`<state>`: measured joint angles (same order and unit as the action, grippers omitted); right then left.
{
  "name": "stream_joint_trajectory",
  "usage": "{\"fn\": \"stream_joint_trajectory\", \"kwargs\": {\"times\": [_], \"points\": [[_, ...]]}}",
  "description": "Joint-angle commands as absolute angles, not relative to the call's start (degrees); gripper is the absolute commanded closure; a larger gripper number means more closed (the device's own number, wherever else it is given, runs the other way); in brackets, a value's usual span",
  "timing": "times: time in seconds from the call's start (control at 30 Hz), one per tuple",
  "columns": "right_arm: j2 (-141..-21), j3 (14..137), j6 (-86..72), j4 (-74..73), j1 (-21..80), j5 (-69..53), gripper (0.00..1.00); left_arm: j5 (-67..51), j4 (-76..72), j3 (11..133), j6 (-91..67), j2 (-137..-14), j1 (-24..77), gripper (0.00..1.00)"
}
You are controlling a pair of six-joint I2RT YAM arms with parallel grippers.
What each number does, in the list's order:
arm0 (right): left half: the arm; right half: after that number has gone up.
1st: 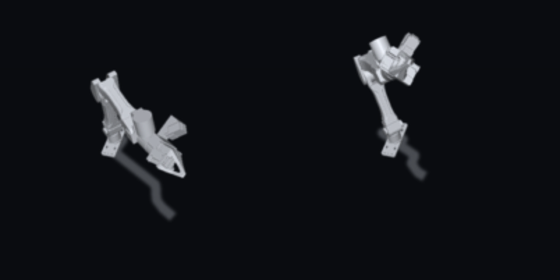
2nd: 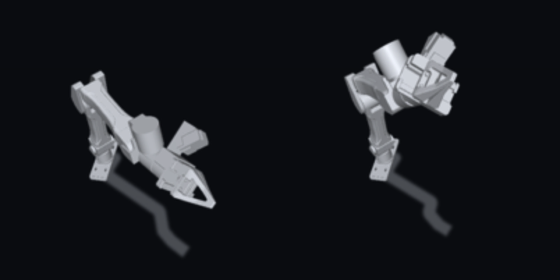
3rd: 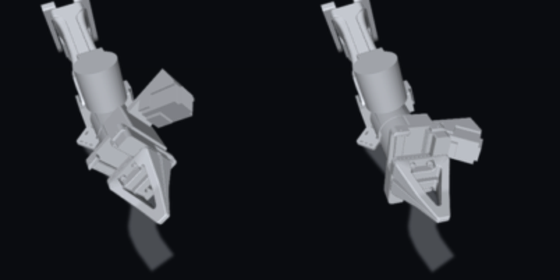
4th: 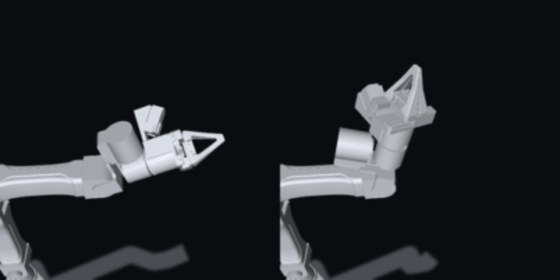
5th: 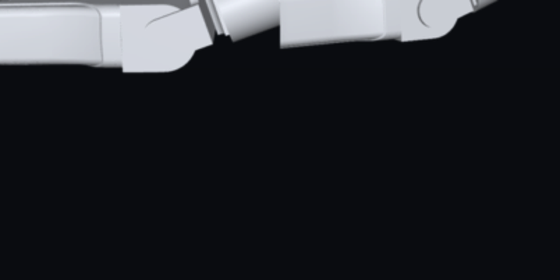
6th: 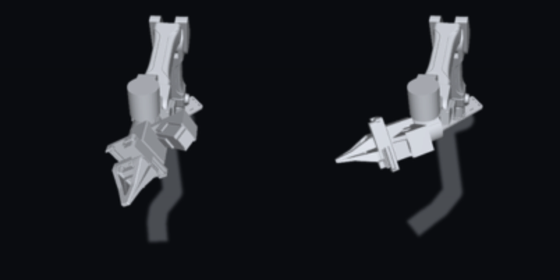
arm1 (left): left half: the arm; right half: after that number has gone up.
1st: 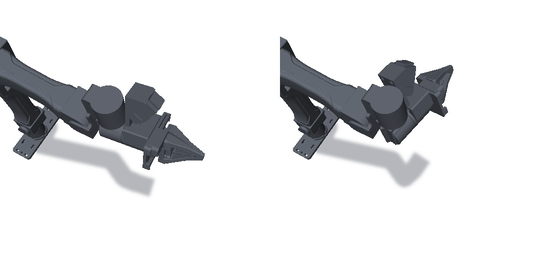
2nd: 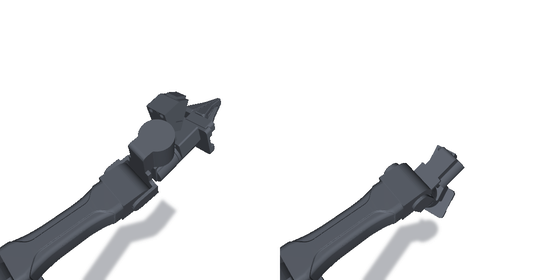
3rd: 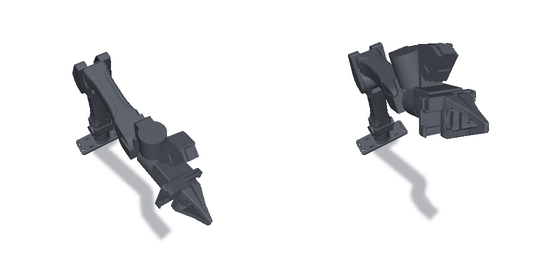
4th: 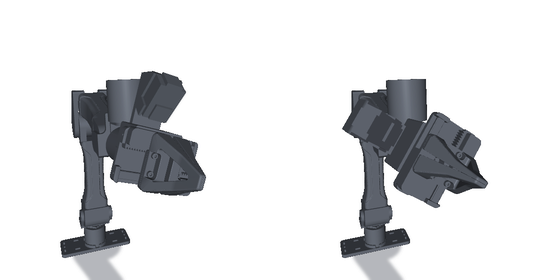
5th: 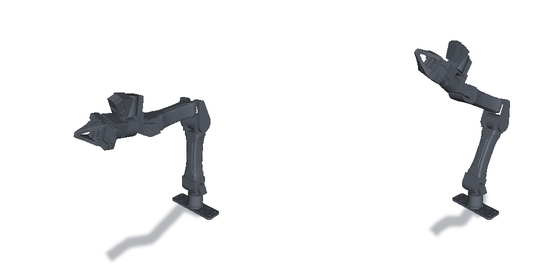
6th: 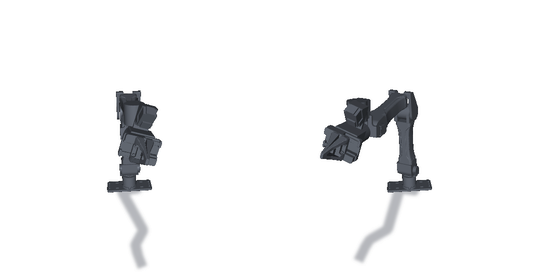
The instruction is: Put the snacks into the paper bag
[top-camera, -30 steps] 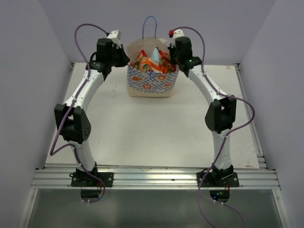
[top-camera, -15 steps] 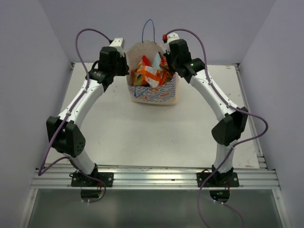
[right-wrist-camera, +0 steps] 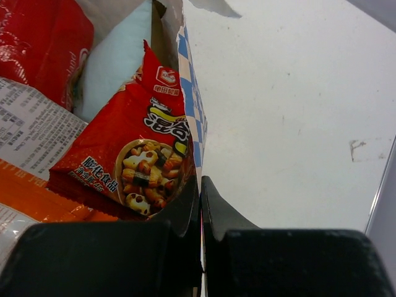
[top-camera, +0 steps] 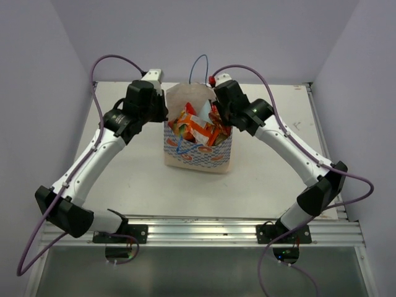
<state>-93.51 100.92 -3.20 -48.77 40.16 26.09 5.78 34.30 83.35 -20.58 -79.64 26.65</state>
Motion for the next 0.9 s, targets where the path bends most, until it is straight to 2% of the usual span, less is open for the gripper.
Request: {"fn": "stream_joint_trajectory", "kwargs": {"times": [0.0,0.27,0.3,0.33,0.37,0.4,0.43,0.53,0.67,0.87], "points": [[-86.3,98.4,-6.6,-46.1,41.0,29.0,1.0,6.3,31.3,83.9,-24.6,-73.3,27.9,1.0],[-83.5,91.8,-9.2,-46.5,41.0,30.5,1.0,6.6,32.0,75.5,-28.7,-67.2,31.7,1.0],[-83.6,91.8,-9.8,-46.9,41.0,30.4,0.72,7.3,31.9,75.4,-28.7,-66.8,31.8,0.78],[-83.5,91.8,-10.1,-47.0,41.0,30.4,0.51,7.9,31.9,75.5,-28.5,-66.4,31.8,0.59],[-83.3,92.2,-10.5,-47.3,41.0,30.6,0.34,8.7,31.8,75.8,-28.0,-65.7,31.9,0.42],[-82.9,93.2,-10.6,-47.4,41.0,31.2,0.17,10.7,31.7,76.2,-27.6,-65.2,31.9,0.13],[-82.5,93.9,-10.8,-47.4,41.0,32.1,0.06,12.0,31.6,77.5,-26.4,-64.3,31.9,0.01],[-81.6,99.0,-12.3,-48.8,41.0,39.5,0.02,19.7,29.8,82.1,-23.7,-63.1,31.9,0.0],[-81.3,107.4,-11.7,-51.9,41.1,51.0,0.01,29.9,24.2,87.4,-15.8,-62.8,31.9,0.0],[-77.9,105.5,-6.1,-50.5,41.0,60.8,0.01,35.0,21.5,90.4,-11.5,-66.9,31.8,0.0]]}}
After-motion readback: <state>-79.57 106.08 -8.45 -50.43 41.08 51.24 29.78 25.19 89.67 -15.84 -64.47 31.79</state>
